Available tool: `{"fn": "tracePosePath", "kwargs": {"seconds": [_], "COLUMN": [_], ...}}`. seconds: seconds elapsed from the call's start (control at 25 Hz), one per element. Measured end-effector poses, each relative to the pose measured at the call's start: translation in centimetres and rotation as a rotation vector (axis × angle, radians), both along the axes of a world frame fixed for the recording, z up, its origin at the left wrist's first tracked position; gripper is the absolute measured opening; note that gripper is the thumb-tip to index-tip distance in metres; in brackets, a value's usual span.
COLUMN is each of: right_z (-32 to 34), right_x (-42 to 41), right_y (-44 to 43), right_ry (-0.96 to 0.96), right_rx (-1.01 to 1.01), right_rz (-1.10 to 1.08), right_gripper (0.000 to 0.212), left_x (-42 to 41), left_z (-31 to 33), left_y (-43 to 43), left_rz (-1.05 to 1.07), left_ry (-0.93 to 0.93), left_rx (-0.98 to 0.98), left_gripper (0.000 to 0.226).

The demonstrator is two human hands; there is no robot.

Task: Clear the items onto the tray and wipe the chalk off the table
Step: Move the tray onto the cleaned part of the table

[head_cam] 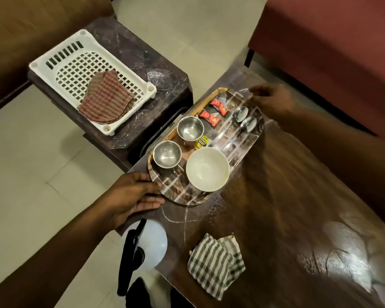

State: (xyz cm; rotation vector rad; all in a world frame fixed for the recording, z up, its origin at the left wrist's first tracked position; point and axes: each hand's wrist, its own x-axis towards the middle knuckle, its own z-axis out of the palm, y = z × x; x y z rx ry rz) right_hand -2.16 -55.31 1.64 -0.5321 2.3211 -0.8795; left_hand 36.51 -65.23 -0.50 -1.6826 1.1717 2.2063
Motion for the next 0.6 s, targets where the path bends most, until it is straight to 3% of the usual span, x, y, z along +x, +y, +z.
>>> {"fn": "tracePosePath", "kwargs": {"seconds": [0.16,0.6], "right_z": [-1.8,-2.1], "right_x": [-1.0,-1.8], "right_y": [-1.8,-0.2], "right_ry": [-0.054,-0.173], "right_rx": [0.052,0.026], "right_rz": [-0.049,-0.183], "right_gripper": [0.035,0.013], "left_x": [-0.2,0.1], "left_z": [-1.2,-1.3], "left_y": [0.7,0.4], "left_rz": [0.087,0.107], "left_ry": [0.02,0.028], "left_rx": [-0.05,-0.203], "left_gripper": [0.016,0.025]}}
